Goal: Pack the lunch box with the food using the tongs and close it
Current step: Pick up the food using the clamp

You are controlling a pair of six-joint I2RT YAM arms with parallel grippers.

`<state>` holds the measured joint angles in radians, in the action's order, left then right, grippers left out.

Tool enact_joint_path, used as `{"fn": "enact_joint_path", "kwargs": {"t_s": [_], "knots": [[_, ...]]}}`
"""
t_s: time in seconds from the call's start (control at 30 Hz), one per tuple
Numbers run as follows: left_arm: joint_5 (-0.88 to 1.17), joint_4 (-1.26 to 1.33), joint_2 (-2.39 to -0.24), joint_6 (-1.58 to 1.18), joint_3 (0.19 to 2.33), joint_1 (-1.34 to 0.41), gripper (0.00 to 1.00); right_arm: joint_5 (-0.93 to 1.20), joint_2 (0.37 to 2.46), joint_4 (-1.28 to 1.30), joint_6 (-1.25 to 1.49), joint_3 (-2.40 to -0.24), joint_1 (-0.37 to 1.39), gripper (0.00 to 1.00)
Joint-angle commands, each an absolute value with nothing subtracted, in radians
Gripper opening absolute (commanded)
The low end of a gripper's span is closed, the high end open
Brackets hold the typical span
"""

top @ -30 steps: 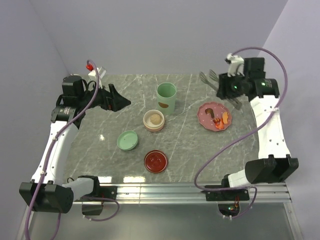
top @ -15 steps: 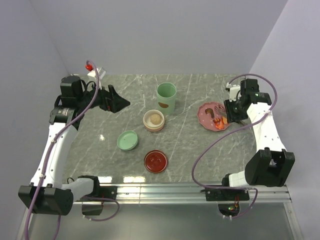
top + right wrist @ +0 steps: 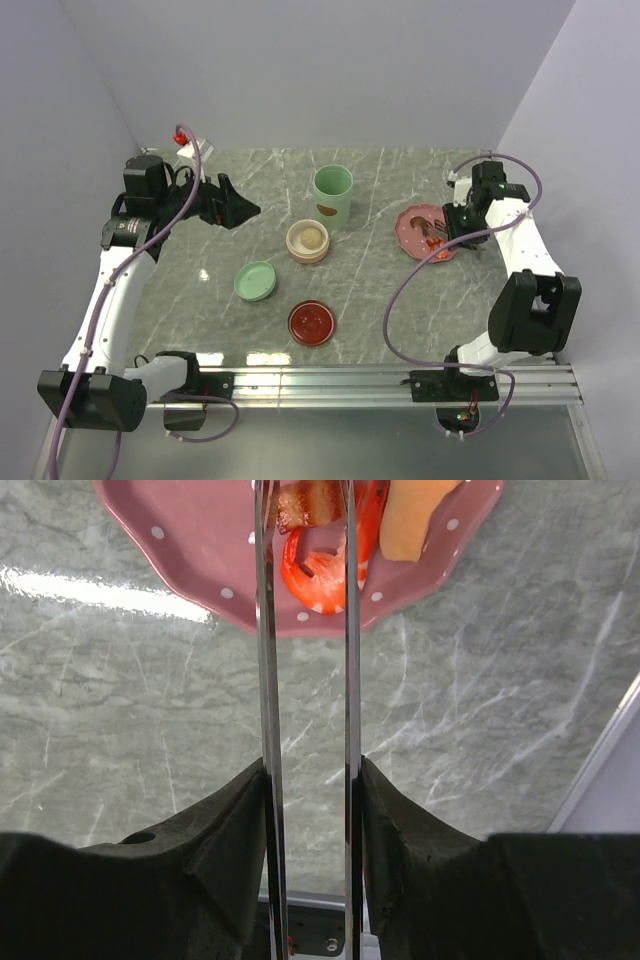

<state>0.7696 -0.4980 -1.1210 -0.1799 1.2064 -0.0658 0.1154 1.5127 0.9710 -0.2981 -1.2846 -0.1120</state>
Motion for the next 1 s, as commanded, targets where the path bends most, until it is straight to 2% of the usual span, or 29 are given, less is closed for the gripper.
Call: {"fn": "enact_joint_path", "kwargs": {"t_s": [0.0, 0.67, 0.97], "knots": [[0.77, -0.472, -1.097, -0.17, 1.209, -0.061, 0.99, 0.13, 1.534, 0.942, -0.269, -1.33, -0.115, 0.45], [0.775, -0.471, -1.091, -0.178, 1.21, -0.061, 0.99, 0.164, 1.554, 0.991, -0.229, -1.445, -0.109, 0.47], [0.77, -0.474, -1.088, -0.175, 1.21, -0.061, 0.99, 0.183, 1.589, 0.974, -0.215, -1.413, -0.091, 0.48]]}}
